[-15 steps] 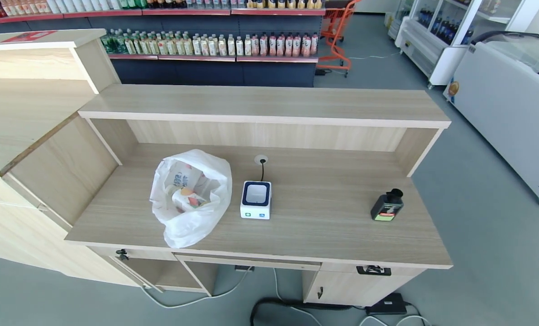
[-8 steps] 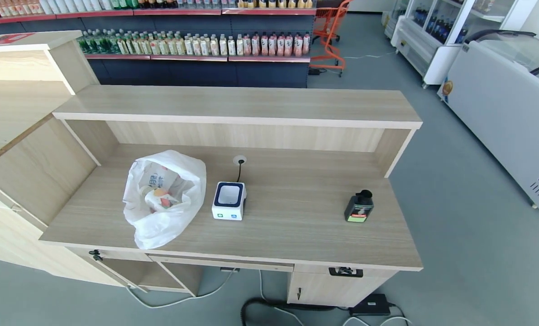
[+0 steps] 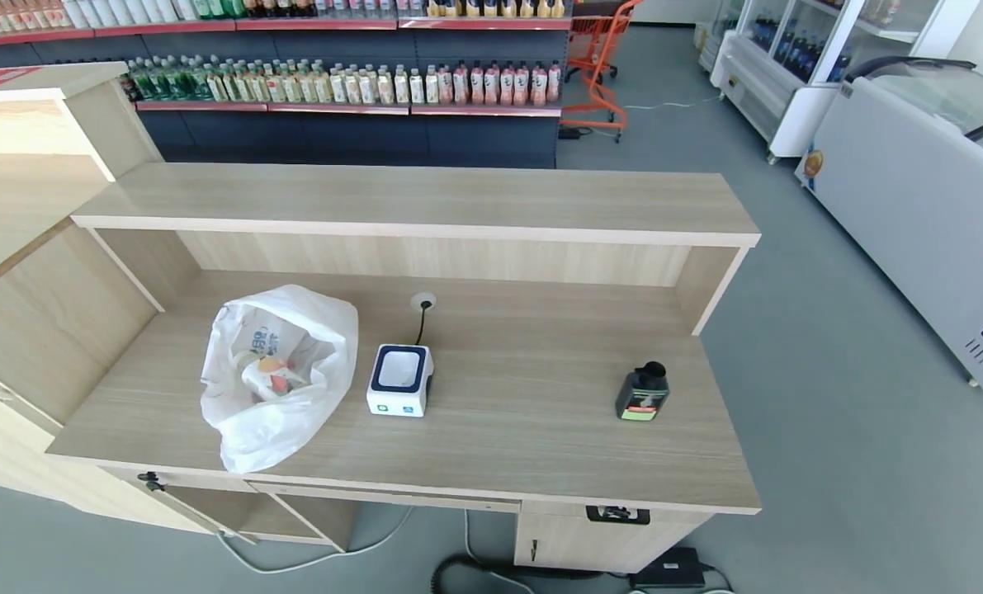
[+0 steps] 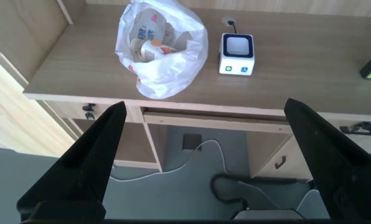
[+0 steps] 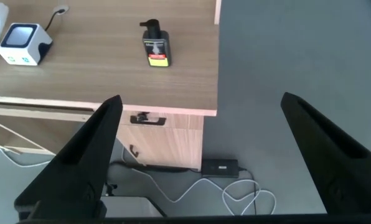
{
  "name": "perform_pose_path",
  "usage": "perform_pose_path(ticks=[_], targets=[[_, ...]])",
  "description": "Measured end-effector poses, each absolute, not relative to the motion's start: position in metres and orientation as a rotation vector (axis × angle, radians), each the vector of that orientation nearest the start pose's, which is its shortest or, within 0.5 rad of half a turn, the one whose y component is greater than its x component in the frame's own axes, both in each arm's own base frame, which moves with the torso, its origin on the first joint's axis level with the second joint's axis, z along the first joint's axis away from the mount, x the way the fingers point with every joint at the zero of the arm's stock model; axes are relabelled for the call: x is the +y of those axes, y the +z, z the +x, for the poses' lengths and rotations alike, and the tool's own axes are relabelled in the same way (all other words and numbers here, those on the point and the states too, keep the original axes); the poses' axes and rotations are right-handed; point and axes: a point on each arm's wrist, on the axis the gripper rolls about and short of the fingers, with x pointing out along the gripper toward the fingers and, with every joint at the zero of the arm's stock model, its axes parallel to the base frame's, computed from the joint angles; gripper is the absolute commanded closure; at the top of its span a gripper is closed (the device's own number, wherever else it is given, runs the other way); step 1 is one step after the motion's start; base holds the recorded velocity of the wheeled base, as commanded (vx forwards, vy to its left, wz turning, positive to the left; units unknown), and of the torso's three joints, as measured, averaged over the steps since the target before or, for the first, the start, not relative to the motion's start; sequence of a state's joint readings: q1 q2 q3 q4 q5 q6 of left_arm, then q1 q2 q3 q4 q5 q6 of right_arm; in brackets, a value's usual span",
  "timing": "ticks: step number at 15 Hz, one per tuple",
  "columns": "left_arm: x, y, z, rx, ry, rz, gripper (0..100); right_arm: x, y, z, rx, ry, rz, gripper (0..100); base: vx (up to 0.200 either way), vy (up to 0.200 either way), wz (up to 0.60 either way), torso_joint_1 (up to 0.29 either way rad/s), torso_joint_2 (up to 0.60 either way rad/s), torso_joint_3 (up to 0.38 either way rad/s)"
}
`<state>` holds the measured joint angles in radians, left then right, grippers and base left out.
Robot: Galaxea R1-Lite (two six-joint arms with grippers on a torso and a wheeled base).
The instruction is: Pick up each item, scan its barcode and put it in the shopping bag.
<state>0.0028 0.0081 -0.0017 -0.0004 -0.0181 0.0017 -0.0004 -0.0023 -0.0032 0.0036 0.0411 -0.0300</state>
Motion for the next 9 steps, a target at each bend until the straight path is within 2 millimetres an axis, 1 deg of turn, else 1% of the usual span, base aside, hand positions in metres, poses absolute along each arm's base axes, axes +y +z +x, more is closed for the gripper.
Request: perform_pose_path(ticks=[1, 3, 4, 5, 6, 7, 8, 9], targets=[[0.000, 0.076, -0.022, 0.005, -0.016, 0.001, 0, 0.001, 0.076, -0.023, -0.004, 0.042, -0.031, 0, 0.200, 0.000, 0.00, 0.017, 0.02, 0.002], [0.000, 0.076, -0.023, 0.001, -0.017, -0.002, 0, 0.001, 0.079, -0.024, -0.003, 0.048, -0.029, 0, 0.000, 0.000, 0.00, 0.000, 0.00, 0.000], [0.000, 0.076, -0.023, 0.000, -0.016, -0.002, 0, 0.001, 0.088, -0.024, -0.017, 0.054, -0.026, 0, 0.000, 0.000, 0.00, 0.000, 0.00, 0.000], [0.000, 0.076, -0.023, -0.001, -0.015, -0.002, 0, 0.001, 0.099, -0.024, -0.013, 0.060, -0.021, 0, 0.000, 0.000, 0.00, 0.000, 0.00, 0.000], [0.000, 0.076, -0.023, -0.002, -0.015, -0.002, 0, 0.001, 0.113, -0.021, -0.002, 0.058, -0.017, 0, 0.000, 0.000, 0.00, 0.000, 0.00, 0.000], [0.000, 0.076, -0.023, -0.001, -0.015, -0.002, 0, 0.001, 0.131, -0.014, 0.030, 0.048, -0.016, 0, 0.000, 0.000, 0.00, 0.000, 0.00, 0.000], [0.000, 0.076, -0.023, -0.002, -0.015, -0.003, 0, 0.001, 0.147, -0.003, 0.085, 0.029, -0.025, 0, 0.000, 0.000, 0.00, 0.000, 0.00, 0.000], [0.000, 0.076, -0.023, -0.002, -0.015, -0.003, 0, 0.000, 0.161, 0.014, 0.158, 0.002, -0.042, 0, 0.000, 0.000, 0.00, 0.000, 0.00, 0.000]])
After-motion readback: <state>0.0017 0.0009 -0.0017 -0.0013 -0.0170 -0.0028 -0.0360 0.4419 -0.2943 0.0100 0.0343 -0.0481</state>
